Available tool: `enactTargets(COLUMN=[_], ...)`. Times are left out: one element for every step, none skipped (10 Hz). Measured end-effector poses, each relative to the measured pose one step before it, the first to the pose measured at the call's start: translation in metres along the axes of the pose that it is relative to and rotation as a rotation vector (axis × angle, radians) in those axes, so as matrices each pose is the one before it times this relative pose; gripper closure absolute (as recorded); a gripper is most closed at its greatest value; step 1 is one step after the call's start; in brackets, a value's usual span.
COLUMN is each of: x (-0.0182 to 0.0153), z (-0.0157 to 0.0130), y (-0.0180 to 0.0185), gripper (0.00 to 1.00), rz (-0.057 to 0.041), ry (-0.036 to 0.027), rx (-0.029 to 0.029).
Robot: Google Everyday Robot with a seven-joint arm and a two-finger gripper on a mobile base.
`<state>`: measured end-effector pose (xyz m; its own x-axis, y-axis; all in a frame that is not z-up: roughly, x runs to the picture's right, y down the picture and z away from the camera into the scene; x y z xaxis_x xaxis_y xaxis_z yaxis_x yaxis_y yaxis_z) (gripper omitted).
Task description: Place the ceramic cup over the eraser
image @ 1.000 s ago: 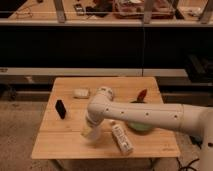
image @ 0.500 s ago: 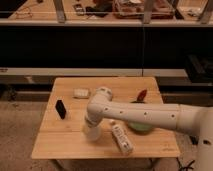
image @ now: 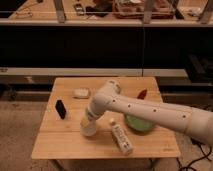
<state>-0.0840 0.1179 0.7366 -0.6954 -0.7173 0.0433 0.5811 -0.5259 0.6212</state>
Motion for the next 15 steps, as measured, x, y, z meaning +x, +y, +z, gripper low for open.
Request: enactTargets(x=[0.01340,0.01417,0.01938,0.02777,0.01763,0.01196,0.01644,0.01268,0.00827,0.01206,0.00499,0.00433,0.00259,0.00200,0.00041], z=[-0.01174,-0.00946,-0.00746,-0.00550,-0.00306,-0.00018,0.00080,0.00253,0.00256,0.00449,0.00356,0.00246,0.00228,0.00464,0.00529], y=[0.00803,0.00727,0.00559,0.00080,0.00012,0.00135,0.00573,0.00234,-0.00096,-0.00494,-0.00426,-0.00448,-0.00317,-0.00342,-0.00317], gripper=[1.00,1.00,1.00,1.00,1.00,1.00,1.00,1.00,1.00,1.00,1.00,1.00,1.00,1.00,1.00], rz=[0.00470,0.00095,-0.00558,-0.01475,-0.00802,-0.00050,0.01133,0.02177,0.01095,0.00992,0.00086,-0.00207,-0.00685,-0.01408,-0.01049], ry=[0.03107,0.02658,0.02688,0.03255,0.02106,0.01704,0.02930,0.02639,0.01774,0.02527,0.00895,0.00662,0.00071,-0.00777,-0.01083], rx=[-0.00681,-0.00813,-0.00920,-0.00123,-0.00140,-0.00148,-0.00238,0.01640,0.02098,0.04491,0.02874,0.02665,0.02048,0.01825,0.00930])
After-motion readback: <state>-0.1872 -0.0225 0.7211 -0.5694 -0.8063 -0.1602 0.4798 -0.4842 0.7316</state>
